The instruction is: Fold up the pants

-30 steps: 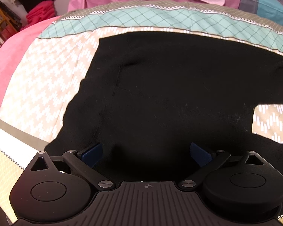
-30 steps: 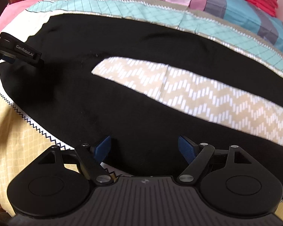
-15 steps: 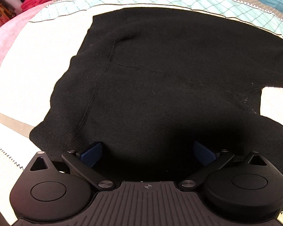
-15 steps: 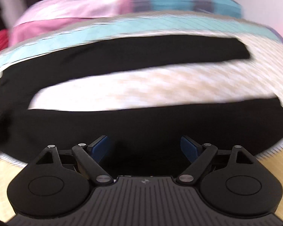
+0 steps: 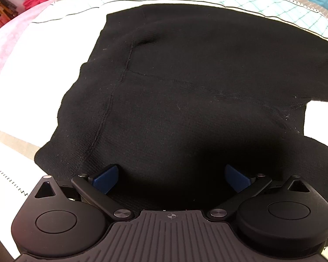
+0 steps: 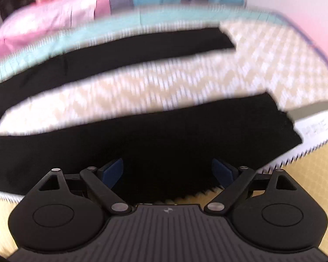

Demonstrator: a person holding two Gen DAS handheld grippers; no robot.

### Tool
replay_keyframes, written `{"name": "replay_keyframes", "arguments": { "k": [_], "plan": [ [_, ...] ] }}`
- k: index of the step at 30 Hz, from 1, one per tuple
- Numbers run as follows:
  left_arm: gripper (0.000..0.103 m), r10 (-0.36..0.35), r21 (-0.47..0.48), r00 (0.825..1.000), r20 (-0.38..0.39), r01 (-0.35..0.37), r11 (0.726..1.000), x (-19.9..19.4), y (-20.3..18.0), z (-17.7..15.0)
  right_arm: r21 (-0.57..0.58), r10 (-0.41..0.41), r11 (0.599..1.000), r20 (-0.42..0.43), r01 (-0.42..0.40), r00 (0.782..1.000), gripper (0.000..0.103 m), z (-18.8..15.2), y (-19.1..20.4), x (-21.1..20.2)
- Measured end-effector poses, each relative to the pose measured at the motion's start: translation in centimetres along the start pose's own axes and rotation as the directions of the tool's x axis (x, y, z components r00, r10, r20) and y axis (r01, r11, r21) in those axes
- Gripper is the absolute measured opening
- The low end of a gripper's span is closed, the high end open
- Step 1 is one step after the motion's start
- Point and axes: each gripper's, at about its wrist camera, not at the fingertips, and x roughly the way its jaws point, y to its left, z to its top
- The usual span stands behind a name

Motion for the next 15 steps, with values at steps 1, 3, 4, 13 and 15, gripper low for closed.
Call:
{"name": "replay_keyframes", "arguments": {
  "k": [1,3,4,13,15],
  "plan": [
    [0.103,-0.002,0.0,1.0,0.0,0.002,1.0,0.0,0.0,0.0,0.0,0.002,1.0,0.007,-0.002,1.0,0.09,-0.1,-0.7,-0.2],
    [0.103,-0.002,0.0,1.0,0.002,0.002,1.0,0.0,0.1,0.0,0.057,-0.015,0.998,0.018,0.014,1.0,0.09,0.2,-1.8,-1.4],
    [0.103,-0.001,-0.001,1.0,0.004,0.001,1.0,0.0,0.0,-0.1,0.09,-0.035,0.995,0.04,0.031,0.999,0.09,0.3,-2.2,-1.9],
    [0.103,0.004,-0.005,1.0,0.007,-0.004,1.0,0.0,0.0,-0.2,0.001,0.008,1.0,-0.007,-0.008,1.0,0.091,0.4,-1.7,-0.5],
    [0.103,0.003,-0.011,1.0,0.009,-0.003,1.0,-0.3,0.1,-0.3,0.02,0.003,1.0,-0.019,-0.003,1.0,0.09,1.0,-2.4,-1.0]
  ]
}}
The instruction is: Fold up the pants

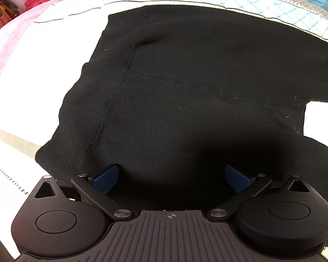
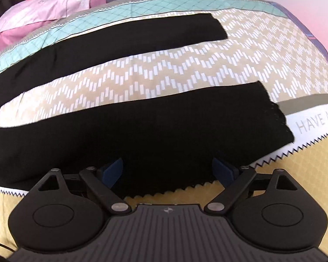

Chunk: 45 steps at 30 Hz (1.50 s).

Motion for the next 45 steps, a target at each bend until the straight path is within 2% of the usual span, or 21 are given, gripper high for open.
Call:
{"name": "replay_keyframes", "arguments": {
  "k": [2,5,10,12,17,22,25,27,29,32,35,36,38,41,45],
  "plan": [
    [0.103,0.0,-0.014,1.0,0.01,0.0,1.0,-0.7,0.1,-0.2,0.039,-0.036,0.999,0.033,0.034,0.999,0.09,0.4,-0.7,-0.9],
    [0.103,-0.001,-0.004,0.999,0.043,0.001,1.0,-1.9,-0.1,-0.6,0.058,-0.009,0.998,0.073,0.005,0.997,0.091,0.6,-1.2,-1.9],
    [0.103,0.03,0.04,0.998,0.062,-0.032,0.999,-2.6,-1.2,-0.6,0.007,-0.035,0.999,0.005,0.035,0.999,0.091,0.3,-1.2,-0.3],
    [0.103,0.051,0.051,0.997,0.05,-0.053,0.997,-2.5,-1.3,-0.6,-0.007,-0.031,1.0,0.011,0.031,0.999,0.092,-0.2,-1.6,-0.6],
    [0.103,0.073,0.051,0.996,0.042,-0.075,0.996,-2.7,-0.5,-1.0,0.079,-0.068,0.995,0.021,0.066,0.997,0.093,-0.8,-3.1,-2.2],
    [0.103,0.079,0.029,0.996,0.041,-0.081,0.996,-3.3,0.6,-1.1,0.163,-0.058,0.985,0.04,0.051,0.998,0.093,-1.1,-4.8,-2.8],
    [0.103,0.062,-0.008,0.998,0.031,-0.062,0.998,-3.6,1.5,-1.4,0.211,-0.036,0.977,0.041,0.026,0.999,0.093,-1.5,-5.2,-3.2],
    [0.103,0.015,-0.069,1.0,0.011,-0.014,0.998,-3.5,3.2,-1.5,0.271,0.001,0.963,0.045,-0.013,0.999,0.093,-1.9,-5.7,-3.8],
    [0.103,-0.072,-0.179,0.997,-0.002,0.07,0.981,-3.6,5.6,-2.1,0.339,0.055,0.938,0.061,-0.073,0.997,0.093,-2.6,-6.3,-4.5],
    [0.103,-0.22,-0.339,0.975,0.003,0.208,0.917,-2.8,9.4,-3.4,0.479,0.197,0.852,0.084,-0.213,0.977,0.093,-3.8,-7.8,-4.8],
    [0.103,-0.282,-0.422,0.959,0.009,0.259,0.868,-1.7,11.5,-4.0,0.587,0.291,0.75,0.121,-0.305,0.949,0.09,-4.9,-9.0,-4.2],
    [0.103,-0.294,-0.435,0.955,0.034,0.279,0.856,-1.7,11.9,-4.1,0.615,0.314,0.72,0.124,-0.321,0.941,0.084,-5.1,-9.2,-3.9],
    [0.103,-0.317,-0.439,0.947,0.06,0.31,0.843,-1.6,12.0,-3.7,0.654,0.365,0.664,0.138,-0.361,0.921,0.077,-5.3,-9.4,-3.2],
    [0.103,-0.355,-0.448,0.931,0.079,0.352,0.822,-0.8,11.8,-3.2,0.694,0.37,0.624,0.143,-0.359,0.918,0.072,-5.2,-9.6,-2.4],
    [0.103,-0.345,-0.423,0.935,0.085,0.348,0.837,-0.7,11.3,-3.0,0.74,0.37,0.56,0.179,-0.373,0.912,0.071,-5.1,-10.3,-1.6]
  ]
}}
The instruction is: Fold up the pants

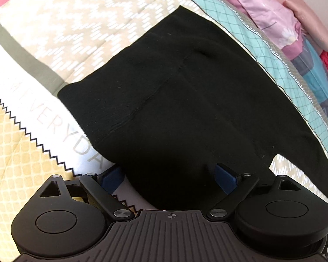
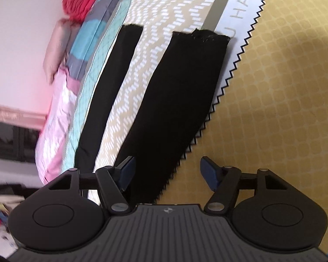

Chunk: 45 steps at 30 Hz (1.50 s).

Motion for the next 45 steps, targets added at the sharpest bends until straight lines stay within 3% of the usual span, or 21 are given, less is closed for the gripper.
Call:
{"name": "replay_keyframes", "arguments": {
  "k": [3,6,10,13,19,20,22,24,28,30,39,42,45],
  "plan": [
    [0.103,0.001,0.014,1.0,0.001,-0.001,1.0,-0.4,-0.8,-1.1,0.033,0.016,0.999,0.028,-0.016,0.999,0.072,0.3,-0.1,0.4],
    [0.103,-0.021,0.005,1.0,0.001,0.021,1.0,-0.1,-0.7,-1.3,0.032,0.028,0.999,0.022,-0.028,0.999,0.06,0.3,0.1,1.1],
    [0.103,-0.035,-0.031,0.999,0.011,0.035,0.999,-0.4,0.2,-1.0,-0.017,0.015,1.0,0.022,-0.015,1.0,0.055,0.3,0.6,1.4],
    [0.103,-0.07,-0.061,0.997,0.016,0.071,0.996,-0.7,1.4,-1.3,0.013,0.023,1.0,0.032,-0.023,0.999,0.052,0.1,0.1,1.3],
    [0.103,-0.083,-0.081,0.996,0.033,0.086,0.993,-0.4,1.1,-0.7,-0.041,0.003,0.999,0.028,-0.002,1.0,0.057,0.3,1.3,2.1],
    [0.103,-0.082,-0.09,0.996,0.034,0.085,0.992,-0.3,1.0,-0.6,-0.037,0.0,0.999,0.025,0.001,1.0,0.053,0.4,1.4,2.2],
    [0.103,-0.073,-0.101,0.996,0.046,0.077,0.992,-0.4,0.9,-0.6,-0.051,-0.022,0.998,0.001,0.022,1.0,0.016,0.4,1.5,2.5],
    [0.083,-0.039,-0.079,0.998,0.041,0.042,0.996,-0.5,0.9,-0.9,-0.094,-0.056,0.994,-0.029,0.053,0.998,0.01,0.0,1.5,3.0],
    [0.077,-0.026,-0.076,0.999,0.038,0.029,0.997,-0.7,0.9,-0.6,-0.179,-0.108,0.979,-0.031,0.101,0.994,0.007,-0.2,2.6,3.2],
    [0.077,-0.04,-0.068,0.998,0.049,0.043,0.997,-1.3,0.4,0.1,-0.218,-0.118,0.97,-0.03,0.109,0.993,0.007,0.2,3.7,3.0],
    [0.074,-0.105,0.028,0.99,0.095,0.102,0.994,-2.2,-5.0,6.8,-0.306,-0.003,0.952,-0.019,-0.003,1.0,0.007,5.2,12.1,3.8],
    [0.073,-0.107,0.072,0.99,0.087,0.101,0.992,-0.7,-7.3,10.1,-0.324,-0.027,0.946,-0.035,0.014,0.999,0.007,7.9,15.2,6.6],
    [0.071,-0.066,0.147,0.996,0.057,0.057,0.988,2.5,-10.0,13.8,-0.302,-0.091,0.951,-0.056,0.07,0.994,0.007,10.9,17.4,10.7]
  ]
}}
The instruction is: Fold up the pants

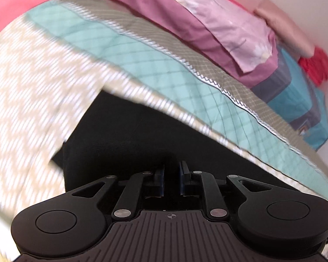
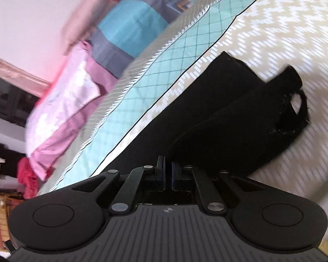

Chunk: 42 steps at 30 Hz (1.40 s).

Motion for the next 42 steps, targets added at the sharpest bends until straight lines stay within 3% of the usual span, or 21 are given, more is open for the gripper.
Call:
{"name": "replay_keyframes", "arguments": {
  "k": [6,8,9,10,12,13,14,16,18,20,22,24,27,28,30,33,35,36,37,41,42],
  "plan": [
    [0.073,0.07,0.038,0.987,-0.142,-0.065,0.997,6.1,-1.5,5.3,0.094,-0.018,0.995,-0.032,0.021,0.999,0.01,4.9,0.0,7.4],
    [0.094,0.026,0.024,0.981,-0.192,-0.021,0.999,6.6,-1.0,5.7,0.151,0.054,0.987,-0.03,-0.049,0.998,0.014,5.3,-1.1,8.4],
    [0.099,-0.013,0.008,0.977,-0.212,0.015,1.0,6.7,-0.6,6.1,0.184,0.097,0.979,-0.02,-0.092,0.995,0.023,5.3,-1.8,8.2],
    [0.103,-0.058,-0.014,0.974,-0.219,0.056,0.998,6.3,0.2,6.1,0.2,0.135,0.971,0.0,-0.132,0.991,0.04,5.3,-2.2,7.7],
    [0.103,-0.129,-0.061,0.967,-0.219,0.118,0.991,5.1,1.3,6.1,0.17,0.174,0.967,0.112,-0.191,0.978,0.055,5.0,-3.3,4.8],
    [0.103,-0.146,-0.07,0.969,-0.201,0.135,0.988,4.1,1.7,6.1,0.139,0.173,0.969,0.195,-0.202,0.965,0.057,4.8,-3.9,2.7],
    [0.103,-0.151,-0.075,0.975,-0.166,0.14,0.987,3.0,2.3,6.0,0.114,0.144,0.977,0.277,-0.182,0.95,0.059,4.2,-4.6,0.5],
    [0.103,-0.112,-0.099,0.992,-0.063,0.105,0.989,0.6,2.9,5.9,0.101,-0.003,0.994,0.386,-0.039,0.923,0.064,2.6,-5.5,-3.0],
    [0.103,-0.007,-0.116,0.999,0.042,0.012,0.993,-1.7,3.1,5.2,0.071,-0.147,0.989,0.426,0.129,0.893,0.064,0.6,-5.8,-4.9],
    [0.103,0.126,-0.132,0.987,0.102,-0.112,0.985,-3.0,2.8,3.8,0.046,-0.21,0.977,0.384,0.209,0.899,0.065,-1.6,-6.4,-4.9],
    [0.103,0.175,-0.116,0.98,0.095,-0.164,0.98,-3.1,2.3,2.3,0.033,-0.217,0.975,0.339,0.219,0.916,0.068,-3.0,-6.9,-3.7],
    [0.103,0.195,-0.112,0.979,0.061,-0.188,0.976,-2.4,1.8,0.3,0.0,-0.257,0.962,0.343,0.274,0.903,0.068,-3.3,-6.5,-2.3],
    [0.103,0.187,-0.079,0.982,-0.021,-0.188,0.979,-0.7,1.1,-2.7,-0.131,-0.35,0.879,0.477,0.459,0.806,0.068,-3.3,-3.0,-0.7],
    [0.103,0.19,-0.063,0.981,-0.041,-0.192,0.979,-0.4,0.8,-3.7,-0.192,-0.327,0.857,0.514,0.478,0.793,0.068,-3.4,-1.9,-0.5],
    [0.103,0.198,-0.031,0.979,-0.053,-0.2,0.979,-0.4,0.3,-5.8,-0.313,-0.233,0.845,0.514,0.433,0.826,0.07,-3.3,-0.4,0.1],
    [0.103,0.222,0.008,0.974,-0.056,-0.222,0.975,-0.8,-0.6,-8.1,-0.371,-0.271,0.823,0.408,0.429,0.872,0.068,-2.1,0.0,3.2],
    [0.103,0.227,0.021,0.971,-0.07,-0.226,0.974,-0.8,-0.9,-9.2,-0.394,-0.301,0.813,0.346,0.429,0.889,0.034,-1.4,-0.5,5.6],
    [0.103,0.231,0.026,0.97,-0.079,-0.23,0.973,-0.8,-1.0,-9.5,-0.41,-0.274,0.813,0.357,0.414,0.893,0.022,-1.3,-0.4,5.8],
    [0.103,0.238,0.031,0.968,-0.083,-0.236,0.971,-0.9,-1.1,-9.9,-0.43,-0.269,0.793,0.389,0.432,0.881,0.012,-1.4,0.2,5.6],
    [0.103,0.264,0.053,0.962,-0.068,-0.26,0.964,-1.9,-1.2,-11.0,-0.432,-0.127,0.82,0.501,0.375,0.856,0.012,-1.1,1.0,2.2],
    [0.103,0.267,0.056,0.961,-0.068,-0.264,0.963,-1.9,-1.2,-11.2,-0.427,-0.128,0.822,0.506,0.376,0.853,0.015,-0.6,0.7,2.5]
  ]
}}
